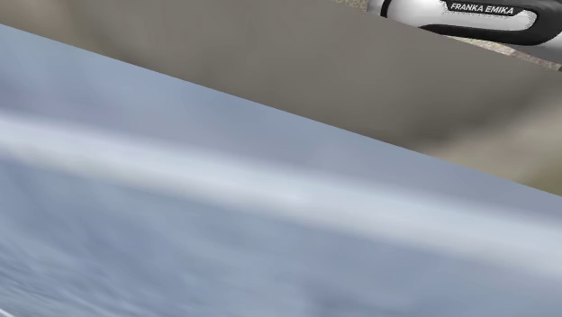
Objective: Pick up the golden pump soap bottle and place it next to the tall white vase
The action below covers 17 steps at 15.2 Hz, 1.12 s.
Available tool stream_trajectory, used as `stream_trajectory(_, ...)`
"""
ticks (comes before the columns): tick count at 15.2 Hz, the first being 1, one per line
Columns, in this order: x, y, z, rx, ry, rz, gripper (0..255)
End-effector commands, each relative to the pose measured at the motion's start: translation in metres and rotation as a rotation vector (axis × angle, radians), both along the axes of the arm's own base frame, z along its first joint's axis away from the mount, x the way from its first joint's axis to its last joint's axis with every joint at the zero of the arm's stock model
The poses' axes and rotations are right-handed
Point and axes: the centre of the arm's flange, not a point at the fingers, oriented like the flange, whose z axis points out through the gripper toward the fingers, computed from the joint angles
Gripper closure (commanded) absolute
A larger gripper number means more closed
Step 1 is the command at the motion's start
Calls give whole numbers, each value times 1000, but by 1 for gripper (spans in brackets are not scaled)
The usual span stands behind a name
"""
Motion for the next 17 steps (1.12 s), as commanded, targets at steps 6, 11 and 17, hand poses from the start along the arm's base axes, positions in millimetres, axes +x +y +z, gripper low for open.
stream_trajectory(6,34,-48,-35,9,16,-32,0)
stream_trajectory(11,65,-96,-70,18,33,-64,0)
stream_trajectory(17,100,-155,-114,28,52,-102,0)
